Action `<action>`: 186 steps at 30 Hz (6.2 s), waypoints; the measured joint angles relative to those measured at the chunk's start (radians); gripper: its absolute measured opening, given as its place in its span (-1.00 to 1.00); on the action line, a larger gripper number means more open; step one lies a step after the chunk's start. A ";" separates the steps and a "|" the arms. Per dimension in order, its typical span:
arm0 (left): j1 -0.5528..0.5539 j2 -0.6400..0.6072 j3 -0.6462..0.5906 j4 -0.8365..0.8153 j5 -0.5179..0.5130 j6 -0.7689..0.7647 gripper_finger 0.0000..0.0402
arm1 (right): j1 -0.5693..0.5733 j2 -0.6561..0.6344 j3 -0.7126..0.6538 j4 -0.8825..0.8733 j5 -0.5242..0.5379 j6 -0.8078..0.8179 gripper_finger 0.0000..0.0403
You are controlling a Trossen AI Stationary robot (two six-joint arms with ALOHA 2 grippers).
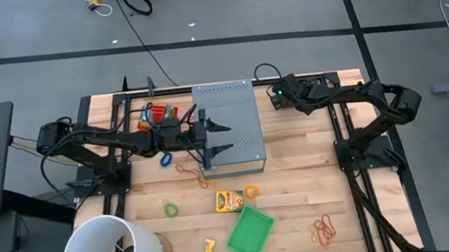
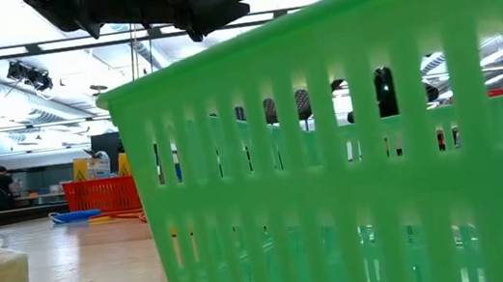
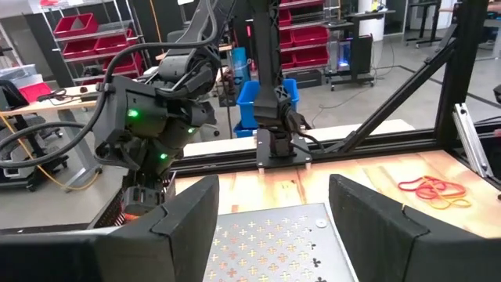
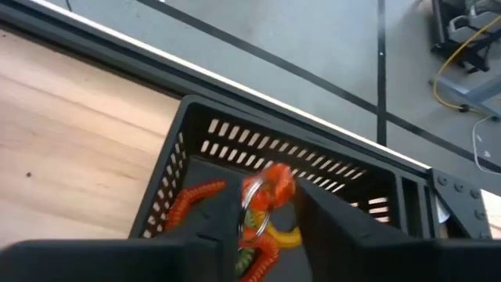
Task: Pick & Place Office Desk Supplies
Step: Put the orange spring keychain into the black basket, then put the blue spring keychain into the black basket
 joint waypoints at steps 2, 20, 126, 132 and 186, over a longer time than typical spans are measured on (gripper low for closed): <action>0.000 0.000 0.000 0.000 0.000 0.000 0.22 | 0.002 0.000 0.000 0.000 -0.001 0.001 -0.17; 0.002 0.000 0.000 -0.002 0.082 0.006 0.22 | 0.138 0.000 0.000 0.335 -0.003 -0.165 -0.02; 0.045 -0.073 -0.449 -0.440 -0.106 -0.460 -0.08 | 1.147 -0.352 0.000 0.407 -0.271 -0.416 -0.14; 0.024 -0.073 -0.211 -0.942 -0.267 -0.428 -0.08 | 1.147 -0.352 0.000 0.383 -0.271 -0.397 -0.14; -0.047 0.022 -0.067 -1.292 -0.382 -0.551 -0.95 | 1.147 -0.352 0.000 0.375 -0.271 -0.375 -0.14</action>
